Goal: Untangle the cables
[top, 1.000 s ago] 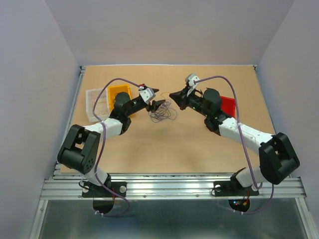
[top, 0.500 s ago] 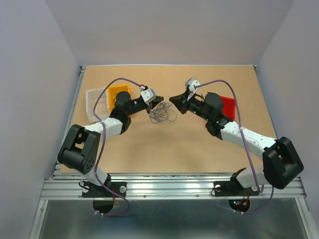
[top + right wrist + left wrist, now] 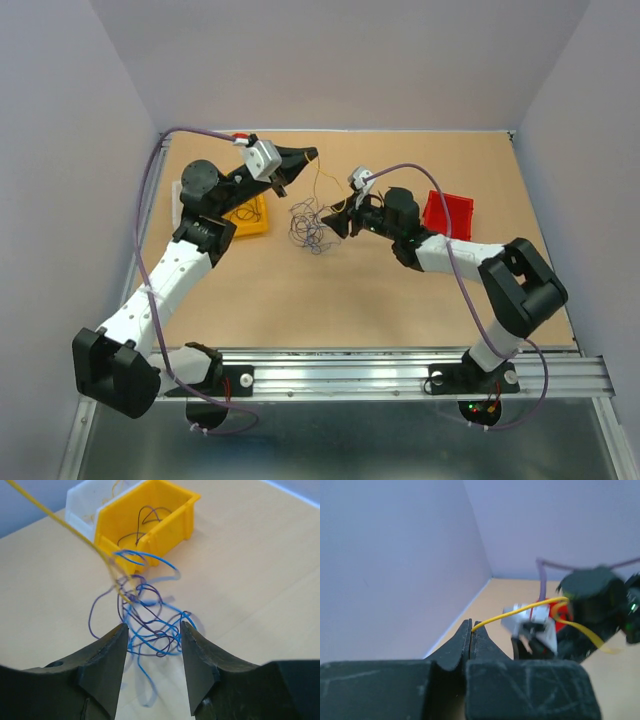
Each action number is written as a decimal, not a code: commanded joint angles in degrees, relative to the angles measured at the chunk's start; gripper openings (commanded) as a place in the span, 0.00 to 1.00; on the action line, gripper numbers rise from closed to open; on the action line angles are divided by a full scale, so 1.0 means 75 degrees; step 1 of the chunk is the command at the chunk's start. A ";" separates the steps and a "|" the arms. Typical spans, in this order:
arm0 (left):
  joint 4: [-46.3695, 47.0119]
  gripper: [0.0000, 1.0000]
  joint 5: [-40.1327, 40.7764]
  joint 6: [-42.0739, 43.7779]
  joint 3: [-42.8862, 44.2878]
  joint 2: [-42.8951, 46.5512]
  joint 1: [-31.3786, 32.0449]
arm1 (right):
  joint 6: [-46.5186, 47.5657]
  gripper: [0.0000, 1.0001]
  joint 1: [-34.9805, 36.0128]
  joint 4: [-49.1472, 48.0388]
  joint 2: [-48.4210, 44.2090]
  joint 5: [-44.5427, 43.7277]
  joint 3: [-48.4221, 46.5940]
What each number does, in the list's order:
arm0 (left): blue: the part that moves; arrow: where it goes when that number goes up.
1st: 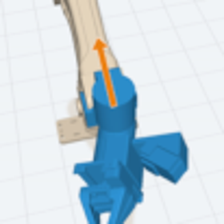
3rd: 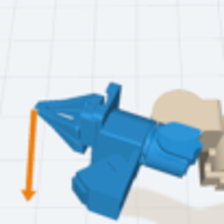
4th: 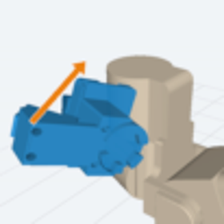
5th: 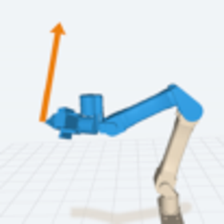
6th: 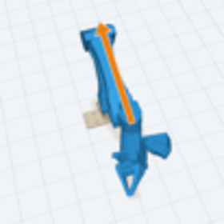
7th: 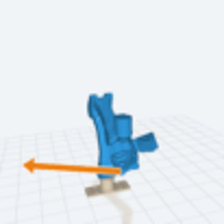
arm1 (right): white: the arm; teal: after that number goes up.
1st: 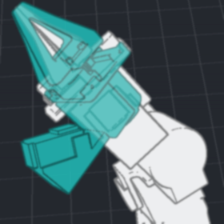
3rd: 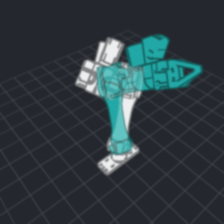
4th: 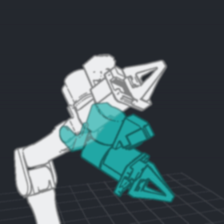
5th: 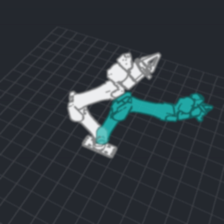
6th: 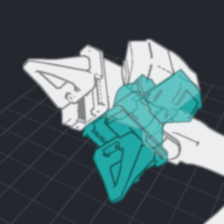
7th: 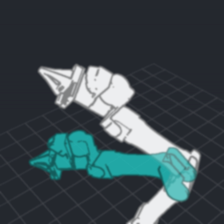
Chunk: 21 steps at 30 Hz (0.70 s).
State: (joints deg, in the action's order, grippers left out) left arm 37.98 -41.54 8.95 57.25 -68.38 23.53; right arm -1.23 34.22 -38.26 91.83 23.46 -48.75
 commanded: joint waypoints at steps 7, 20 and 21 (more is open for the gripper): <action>-0.2051 0.00 0.0897 -0.0419 0.3272 0.0317 0.0015 | -0.0526 0.52 0.0067 -0.1192 0.1232 0.0703 -0.1093; -0.2544 0.00 0.3194 -0.1029 0.4649 -0.0024 0.0015 | -0.0585 0.63 0.0055 -0.1484 0.0788 0.0949 -0.0602; -0.2370 0.00 0.3183 -0.1006 0.4520 0.0023 0.0015 | -0.0609 0.64 0.0055 -0.1589 0.0694 0.1089 -0.0532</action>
State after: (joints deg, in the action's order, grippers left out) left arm 19.25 -21.39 2.48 92.60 -68.36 23.53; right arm -5.43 34.22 -44.21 101.60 29.10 -54.33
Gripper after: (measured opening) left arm 0.030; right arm 0.623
